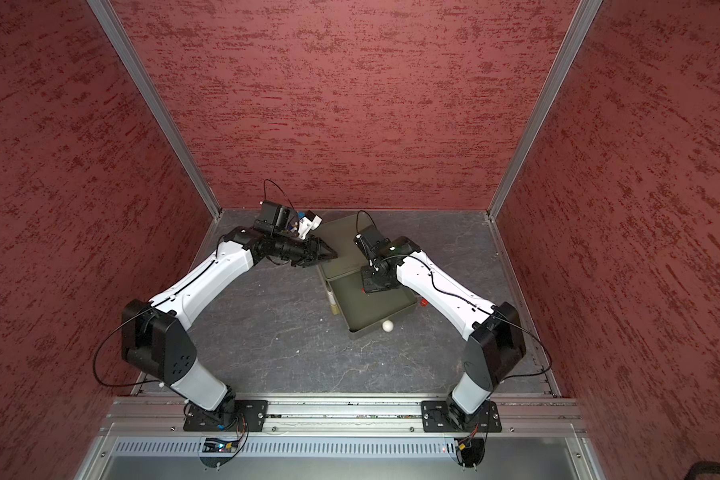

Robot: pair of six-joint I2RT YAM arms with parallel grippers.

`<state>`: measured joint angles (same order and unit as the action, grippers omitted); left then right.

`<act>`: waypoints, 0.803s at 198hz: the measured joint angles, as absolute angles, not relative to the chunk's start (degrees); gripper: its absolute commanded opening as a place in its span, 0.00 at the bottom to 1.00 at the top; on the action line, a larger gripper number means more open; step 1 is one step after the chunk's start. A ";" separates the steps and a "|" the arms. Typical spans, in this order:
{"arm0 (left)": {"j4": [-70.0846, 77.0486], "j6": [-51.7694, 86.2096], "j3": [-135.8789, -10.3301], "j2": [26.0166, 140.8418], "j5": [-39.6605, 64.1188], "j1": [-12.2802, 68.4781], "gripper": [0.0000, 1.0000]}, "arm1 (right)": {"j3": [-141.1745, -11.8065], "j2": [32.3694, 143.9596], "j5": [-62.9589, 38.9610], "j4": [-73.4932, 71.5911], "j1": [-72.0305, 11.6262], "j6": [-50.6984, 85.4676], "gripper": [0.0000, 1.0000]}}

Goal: Take the keys out of the drawer
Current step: Pick up the key from the drawer.

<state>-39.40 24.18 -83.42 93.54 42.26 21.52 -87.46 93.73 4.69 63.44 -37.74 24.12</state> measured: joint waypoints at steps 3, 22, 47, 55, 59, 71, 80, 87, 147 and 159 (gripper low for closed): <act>-39.35 24.21 -83.37 93.54 42.28 21.52 0.41 | -87.46 93.45 4.69 63.59 -37.74 24.18 0.00; -39.16 24.21 -83.31 93.54 42.37 21.52 0.41 | -87.46 91.31 4.67 64.14 -37.74 25.06 0.00; -39.13 24.21 -83.33 93.54 42.37 21.52 0.41 | -87.48 88.29 4.54 65.10 -37.74 25.96 0.00; -39.13 24.23 -83.33 93.54 42.37 21.52 0.41 | -87.48 87.57 4.47 65.39 -37.74 26.30 0.00; -39.13 24.25 -83.33 93.54 42.37 21.52 0.41 | -87.50 87.18 4.45 65.56 -37.74 26.44 0.00; -39.11 24.47 -83.33 93.54 42.39 21.52 0.41 | -87.77 86.37 4.32 66.26 -37.74 26.89 0.00; -39.07 24.64 -83.33 93.54 42.39 21.52 0.41 | -88.18 85.89 4.29 66.70 -37.74 27.22 0.00; -39.05 24.80 -83.33 93.54 42.39 21.52 0.41 | -88.79 85.58 4.25 67.09 -37.74 27.55 0.00; -38.39 26.57 -83.33 93.41 42.28 21.47 0.41 | -93.14 79.70 4.84 69.04 -37.74 30.26 0.00; -37.91 27.22 -83.33 93.17 42.24 21.43 0.41 | -93.71 78.61 5.34 69.17 -37.74 30.81 0.00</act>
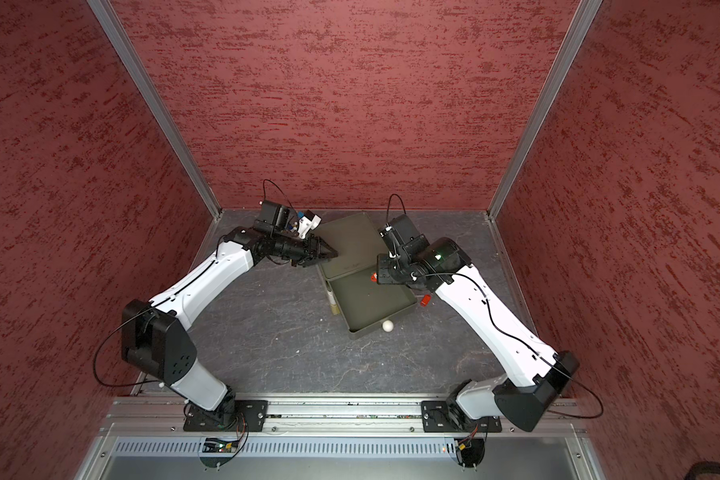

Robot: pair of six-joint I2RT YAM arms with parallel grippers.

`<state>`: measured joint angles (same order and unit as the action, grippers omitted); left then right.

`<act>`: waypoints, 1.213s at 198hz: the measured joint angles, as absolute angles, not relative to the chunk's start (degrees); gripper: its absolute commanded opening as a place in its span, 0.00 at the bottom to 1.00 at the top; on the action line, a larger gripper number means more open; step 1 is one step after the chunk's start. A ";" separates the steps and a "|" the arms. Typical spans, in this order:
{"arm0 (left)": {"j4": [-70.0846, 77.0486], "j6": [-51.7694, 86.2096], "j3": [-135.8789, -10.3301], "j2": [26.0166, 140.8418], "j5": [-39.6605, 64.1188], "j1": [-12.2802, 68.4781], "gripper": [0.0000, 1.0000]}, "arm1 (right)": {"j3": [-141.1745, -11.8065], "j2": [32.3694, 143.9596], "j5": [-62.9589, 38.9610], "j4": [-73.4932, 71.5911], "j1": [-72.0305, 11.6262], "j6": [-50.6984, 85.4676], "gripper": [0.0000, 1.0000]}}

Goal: Take the keys out of the drawer
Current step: Pick up the key from the drawer, then place the key at the center of the board.

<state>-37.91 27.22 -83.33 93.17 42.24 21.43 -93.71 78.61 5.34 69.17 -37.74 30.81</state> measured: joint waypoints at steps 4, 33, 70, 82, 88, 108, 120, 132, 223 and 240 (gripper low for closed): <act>-37.69 27.29 -83.33 93.06 42.22 21.43 0.42 | -93.80 78.24 5.50 69.17 -37.71 31.11 0.00; -36.18 28.56 -83.68 91.74 42.11 21.43 0.42 | -93.84 76.25 6.85 69.65 -37.06 32.91 0.00; -34.74 29.39 -84.55 90.06 42.11 21.58 0.42 | -92.55 73.38 7.84 70.06 -33.69 35.75 0.00; -34.59 29.74 -84.71 89.62 42.09 21.76 0.42 | -91.29 71.90 7.88 70.15 -31.70 36.67 0.00; -34.59 29.76 -84.73 89.45 42.09 21.85 0.42 | -90.45 71.11 7.86 70.17 -30.55 37.10 0.00; -34.65 29.78 -84.79 88.99 42.00 22.41 0.42 | -86.72 68.58 7.60 70.13 -26.63 38.22 0.00; -34.79 29.74 -84.95 88.88 41.89 22.96 0.42 | -84.31 67.53 6.98 70.08 -24.51 38.72 0.00; -35.11 29.71 -85.19 88.82 41.85 23.64 0.42 | -81.89 66.81 6.20 70.04 -22.55 39.05 0.00; -37.74 28.38 -85.32 88.79 41.43 26.70 0.43 | -73.45 65.56 1.67 67.37 -15.05 38.74 0.00; -38.17 28.18 -85.32 88.82 41.43 26.72 0.43 | -71.96 65.56 1.08 66.50 -13.87 38.44 0.00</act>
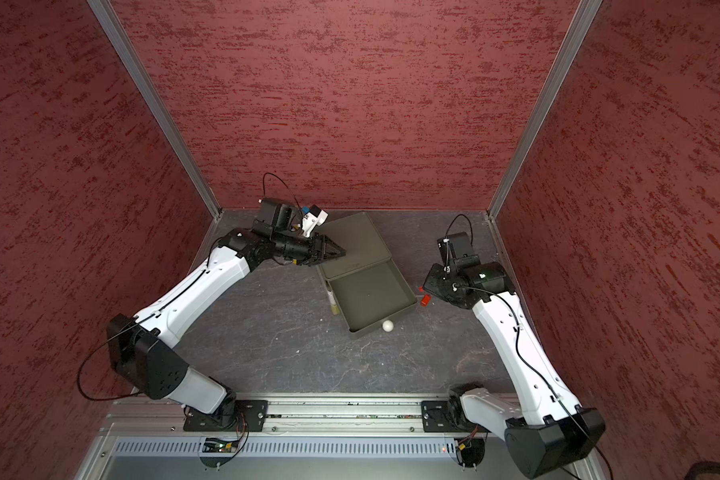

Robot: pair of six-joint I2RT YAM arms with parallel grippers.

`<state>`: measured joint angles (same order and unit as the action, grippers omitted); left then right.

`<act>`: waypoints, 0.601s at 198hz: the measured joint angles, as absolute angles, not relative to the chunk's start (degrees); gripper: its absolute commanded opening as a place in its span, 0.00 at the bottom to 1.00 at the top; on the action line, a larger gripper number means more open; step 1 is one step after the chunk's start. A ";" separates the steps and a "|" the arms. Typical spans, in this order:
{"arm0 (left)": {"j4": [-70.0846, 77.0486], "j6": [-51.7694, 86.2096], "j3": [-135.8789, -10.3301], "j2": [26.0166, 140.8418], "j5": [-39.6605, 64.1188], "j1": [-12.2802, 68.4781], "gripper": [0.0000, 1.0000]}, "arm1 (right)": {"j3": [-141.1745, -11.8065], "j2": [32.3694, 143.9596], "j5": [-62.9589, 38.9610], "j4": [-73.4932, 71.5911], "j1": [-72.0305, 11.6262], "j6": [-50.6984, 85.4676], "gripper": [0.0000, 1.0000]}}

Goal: Take the keys out of the drawer
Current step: Place the key at the center of the board.

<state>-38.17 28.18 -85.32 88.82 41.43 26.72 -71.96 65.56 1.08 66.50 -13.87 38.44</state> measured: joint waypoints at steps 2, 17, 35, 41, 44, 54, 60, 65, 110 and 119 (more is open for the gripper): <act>-38.19 28.16 -85.32 88.82 41.43 26.72 0.43 | -71.75 65.56 0.99 66.39 -13.72 38.39 0.00; -38.52 27.99 -85.32 88.82 41.41 26.81 0.43 | -70.11 65.56 0.32 65.67 -12.67 38.13 0.00; -38.63 27.99 -85.32 88.82 41.39 26.94 0.43 | -68.38 65.56 -0.23 65.04 -11.66 37.89 0.00; -38.63 27.99 -85.32 88.82 41.36 26.98 0.43 | -67.75 65.56 -0.40 64.69 -11.38 37.74 0.00; -38.63 27.99 -85.32 88.82 41.34 27.03 0.43 | -67.51 65.56 -0.45 64.58 -11.29 37.69 0.00; -38.63 27.97 -85.30 88.82 41.25 27.07 0.43 | -66.52 65.56 -0.84 64.14 -10.92 37.50 0.00; -38.63 27.97 -85.30 88.82 41.23 27.09 0.43 | -66.00 65.56 -0.97 63.94 -10.72 37.41 0.00; -38.63 27.99 -85.30 88.82 41.23 27.09 0.43 | -65.60 65.56 -1.06 63.81 -10.59 37.26 0.00; -38.63 27.99 -85.30 88.82 40.82 27.33 0.43 | -62.39 65.60 -1.78 62.15 -9.23 36.29 0.00; -38.63 27.99 -85.30 88.82 40.77 27.35 0.43 | -61.78 65.71 -1.96 61.84 -8.97 36.05 0.00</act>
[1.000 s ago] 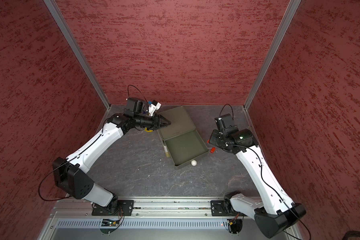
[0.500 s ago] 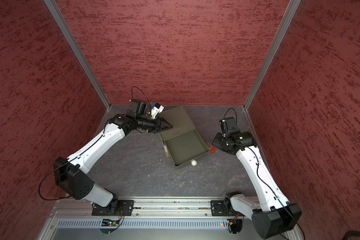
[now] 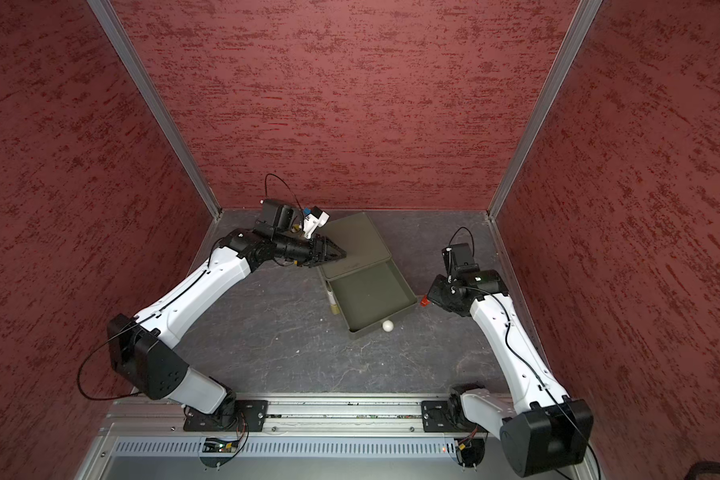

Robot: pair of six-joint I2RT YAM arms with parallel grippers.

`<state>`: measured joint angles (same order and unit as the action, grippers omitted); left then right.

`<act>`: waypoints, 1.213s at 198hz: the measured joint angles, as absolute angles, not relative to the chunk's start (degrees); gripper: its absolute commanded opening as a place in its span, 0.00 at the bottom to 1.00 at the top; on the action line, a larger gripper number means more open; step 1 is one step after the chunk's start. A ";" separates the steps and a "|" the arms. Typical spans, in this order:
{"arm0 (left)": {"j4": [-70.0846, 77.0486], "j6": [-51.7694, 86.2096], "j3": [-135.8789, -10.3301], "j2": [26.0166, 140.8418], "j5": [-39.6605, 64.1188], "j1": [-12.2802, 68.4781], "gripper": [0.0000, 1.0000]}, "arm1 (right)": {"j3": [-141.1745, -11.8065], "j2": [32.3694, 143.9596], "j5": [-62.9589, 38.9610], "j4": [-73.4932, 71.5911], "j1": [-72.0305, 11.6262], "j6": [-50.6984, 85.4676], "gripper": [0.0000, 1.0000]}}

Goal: Take the keys out of the drawer
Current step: Place the key at the center of the board.

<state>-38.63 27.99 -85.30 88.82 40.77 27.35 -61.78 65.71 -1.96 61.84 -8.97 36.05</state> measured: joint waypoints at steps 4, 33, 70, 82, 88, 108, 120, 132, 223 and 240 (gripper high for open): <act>-38.63 27.99 -85.30 88.82 40.77 27.35 0.43 | -61.54 65.80 -2.07 61.69 -8.84 35.99 0.00; -38.63 27.99 -85.30 88.82 40.49 27.35 0.43 | -59.94 66.96 -2.61 60.31 -7.99 35.40 0.00; -38.81 27.90 -85.30 88.86 40.36 27.35 0.43 | -57.93 69.25 -3.33 58.48 -7.07 34.44 0.00; -39.00 27.73 -85.30 88.92 40.36 27.35 0.43 | -57.43 70.19 -3.60 57.87 -6.70 34.02 0.00; -39.09 27.64 -85.30 88.97 40.36 27.35 0.43 | -57.17 70.70 -3.73 57.56 -6.50 33.80 0.00; -39.31 27.57 -85.30 89.17 40.36 27.35 0.43 | -56.66 72.25 -3.99 56.58 -5.85 33.28 0.00; -39.53 27.55 -85.30 89.41 40.36 27.40 0.43 | -56.36 73.01 -4.12 55.92 -5.52 32.88 0.00; -39.99 27.44 -85.58 89.89 40.18 27.57 0.43 | -56.16 73.73 -4.16 55.35 -5.30 32.51 0.00; -46.87 22.72 -94.06 93.67 34.98 31.94 0.43 | -54.26 80.73 -5.04 50.41 -3.57 30.39 0.00; -47.88 21.98 -95.31 94.19 33.69 32.18 0.43 | -54.15 82.26 -5.28 49.36 -3.09 29.95 0.00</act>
